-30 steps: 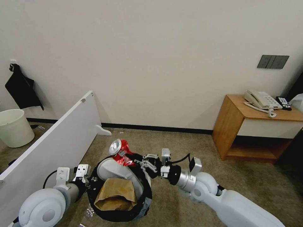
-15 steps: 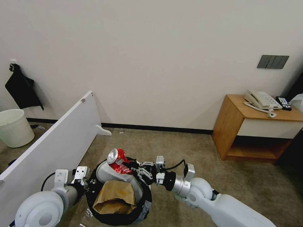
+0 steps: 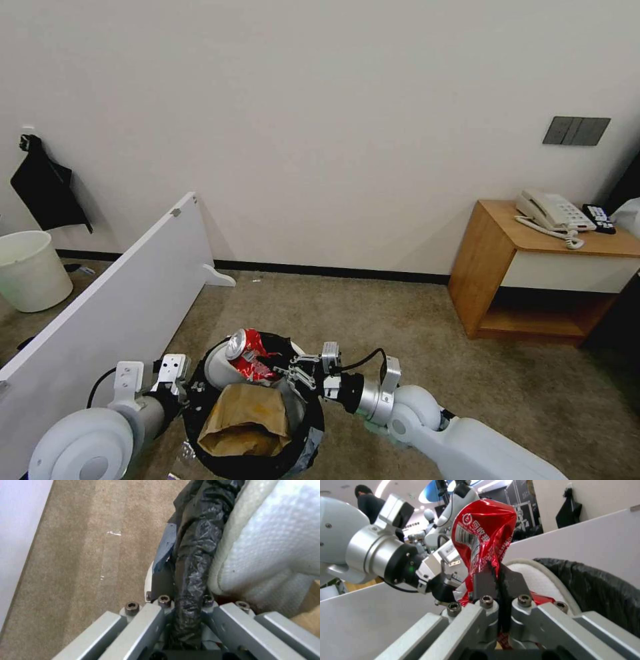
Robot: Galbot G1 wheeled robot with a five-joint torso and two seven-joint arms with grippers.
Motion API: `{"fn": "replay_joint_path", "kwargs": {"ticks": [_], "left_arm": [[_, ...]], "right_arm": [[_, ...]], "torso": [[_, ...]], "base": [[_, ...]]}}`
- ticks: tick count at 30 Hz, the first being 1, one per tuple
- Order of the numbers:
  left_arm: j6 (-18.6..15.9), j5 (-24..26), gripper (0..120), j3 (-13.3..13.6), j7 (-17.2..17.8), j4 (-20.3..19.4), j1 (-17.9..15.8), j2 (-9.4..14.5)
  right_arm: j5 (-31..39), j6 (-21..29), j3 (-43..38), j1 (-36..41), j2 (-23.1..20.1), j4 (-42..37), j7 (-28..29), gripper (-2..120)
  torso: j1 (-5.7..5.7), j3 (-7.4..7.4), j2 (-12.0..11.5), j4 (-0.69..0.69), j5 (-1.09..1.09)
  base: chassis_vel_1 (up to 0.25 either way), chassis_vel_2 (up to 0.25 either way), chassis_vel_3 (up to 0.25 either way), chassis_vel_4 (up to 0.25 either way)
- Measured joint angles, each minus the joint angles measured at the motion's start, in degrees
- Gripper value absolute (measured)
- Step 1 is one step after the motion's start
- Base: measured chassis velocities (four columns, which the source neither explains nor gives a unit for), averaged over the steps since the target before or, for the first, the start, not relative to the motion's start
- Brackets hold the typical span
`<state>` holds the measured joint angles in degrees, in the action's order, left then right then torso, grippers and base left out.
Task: Pick up the trash bin, then pick up the garbage from the floor and place it into the trash bin.
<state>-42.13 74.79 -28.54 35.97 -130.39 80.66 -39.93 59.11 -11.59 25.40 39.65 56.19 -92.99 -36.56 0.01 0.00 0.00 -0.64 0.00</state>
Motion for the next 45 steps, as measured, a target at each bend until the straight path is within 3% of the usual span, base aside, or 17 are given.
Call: {"fn": "replay_joint_path", "kwargs": {"ticks": [10,12,16,27,34,36,38,41,43,44,45], "left_arm": [[0.0,0.1,0,0.2,0.2,-0.3,0.2,-0.2],[0.0,0.1,0,-0.2,0.2,-0.4,0.7,-0.1],[0.0,0.1,0,-0.4,0.2,-0.5,0.8,0.0],[0.0,0.4,0,-0.6,0.5,-0.8,0.8,-0.2],[0.0,0.4,0,-0.6,0.5,-0.8,1.1,-0.3],[0.0,0.3,0,-0.7,0.5,-0.7,1.4,-0.5],[0.0,0.2,0,-0.8,0.5,-0.7,1.7,-0.7],[0.0,0.0,0,-1.7,0.5,-0.7,2.7,-1.0],[0.0,-0.1,0,-2.9,0.5,-1.1,3.5,-1.1],[0.0,-0.1,0,-2.9,0.5,-1.1,3.5,-1.1],[0.0,-0.4,0,-3.5,0.3,-1.2,3.9,-1.2]], "right_arm": [[-0.4,0.0,1.7,-0.8,1.2,1.2,0.8,1],[-0.7,0.0,1.7,-0.9,1.1,1.3,1.1,14],[-0.9,0.0,1.7,-0.9,0.8,1.1,1.2,24],[-0.9,-0.2,1.9,-0.7,0.1,-0.5,1.4,69],[-1.1,-0.7,0.8,-0.2,-0.3,-1.3,1.3,89],[-1.4,-2.7,-0.6,0.1,-0.6,-2.9,1.1,98],[-1.7,-3.9,-1.7,0.3,-0.7,-3.7,1.1,99],[-2.4,-7.7,-5.0,0.6,-1.5,-6.4,5.1,100],[-4.4,-11.8,-7.5,1.1,-3.1,-9.2,14.4,100],[-4.4,-11.8,-7.5,1.1,-3.1,-9.2,14.4,100],[-5.3,-13.2,-8.8,1.8,-4.2,-10.4,18.9,100]], "torso": [[0.00,0.00,0.0,0.00,0.00],[0.00,0.00,0.0,0.00,0.00],[0.00,0.00,0.0,0.00,0.00],[0.00,0.00,0.0,0.01,0.00],[0.00,0.00,0.0,0.00,0.00],[0.00,0.00,0.0,0.00,0.00],[0.00,0.00,0.0,0.00,0.00],[0.00,0.00,0.0,0.01,0.00],[0.00,0.00,0.0,0.01,0.01],[0.00,0.00,0.0,0.01,0.01],[0.00,0.00,0.0,0.01,0.00]], "base": [[0.000,0.000,0.000,0.000],[0.000,0.000,0.000,0.000],[0.000,0.000,0.000,0.000],[0.000,0.000,0.000,0.000],[0.000,0.000,0.000,0.000],[0.000,0.000,0.000,0.000],[0.000,0.000,0.000,0.000],[0.000,0.000,0.000,0.000],[0.000,0.000,0.000,0.000],[0.000,0.000,0.000,0.000],[0.000,0.000,0.000,0.000]]}}
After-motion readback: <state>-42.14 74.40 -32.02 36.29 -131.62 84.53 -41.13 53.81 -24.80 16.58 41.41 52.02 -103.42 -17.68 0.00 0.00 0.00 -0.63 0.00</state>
